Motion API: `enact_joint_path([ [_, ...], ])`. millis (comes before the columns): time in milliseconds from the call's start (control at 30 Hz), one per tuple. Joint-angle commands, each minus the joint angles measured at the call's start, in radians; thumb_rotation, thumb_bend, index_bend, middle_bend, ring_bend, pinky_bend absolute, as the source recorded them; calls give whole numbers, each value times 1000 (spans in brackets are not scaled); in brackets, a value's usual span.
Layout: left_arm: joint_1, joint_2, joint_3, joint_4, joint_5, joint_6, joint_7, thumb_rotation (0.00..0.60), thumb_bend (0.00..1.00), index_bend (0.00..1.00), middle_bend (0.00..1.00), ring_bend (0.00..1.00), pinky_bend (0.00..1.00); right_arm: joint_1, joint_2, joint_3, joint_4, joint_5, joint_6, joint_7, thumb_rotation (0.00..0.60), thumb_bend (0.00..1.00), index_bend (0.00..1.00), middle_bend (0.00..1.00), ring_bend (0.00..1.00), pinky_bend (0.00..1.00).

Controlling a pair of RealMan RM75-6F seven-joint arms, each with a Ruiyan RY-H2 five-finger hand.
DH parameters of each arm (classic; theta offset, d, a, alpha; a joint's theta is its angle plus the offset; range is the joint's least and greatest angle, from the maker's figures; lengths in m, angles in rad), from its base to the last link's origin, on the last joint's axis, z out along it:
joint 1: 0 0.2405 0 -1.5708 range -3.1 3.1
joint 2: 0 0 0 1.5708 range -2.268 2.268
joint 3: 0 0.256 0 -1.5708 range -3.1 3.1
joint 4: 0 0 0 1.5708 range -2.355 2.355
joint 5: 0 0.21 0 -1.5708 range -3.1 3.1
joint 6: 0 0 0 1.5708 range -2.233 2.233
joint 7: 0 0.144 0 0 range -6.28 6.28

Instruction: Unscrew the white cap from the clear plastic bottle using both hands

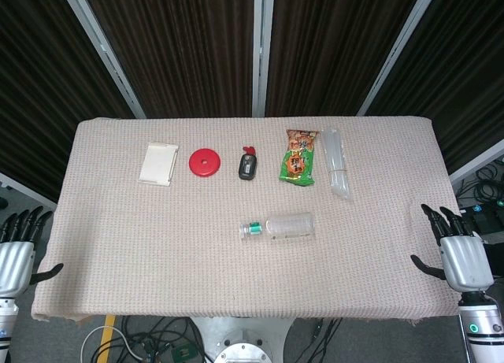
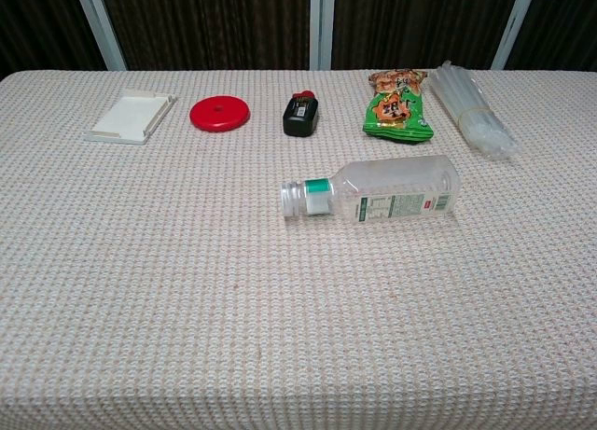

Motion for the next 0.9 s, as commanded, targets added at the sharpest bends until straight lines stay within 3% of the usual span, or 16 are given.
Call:
enact_joint_path([
  [33,1,-1,0,0,-1,1,1,600,0,99,36,3,6,1,0,0,0,-1,0,2,600,93,43,188,76,165],
  [367,7,-4,0,0,4,11,2,600,0,99,36,3,6,53,21,-5,-26,-50,-62,62,600,93,42,196,76,165],
  [633,5,-3,0,-4,22,18,7,600,0,99,36,3,6,269,1,46,-51,-76,-319,55,600,92,43,206,76,165],
  [900,-3,0,-4,-9,22,10,18,600,0,99,36,3,6,446,-159,80,33,-4,-536,39,600,48,43,213,76,164],
])
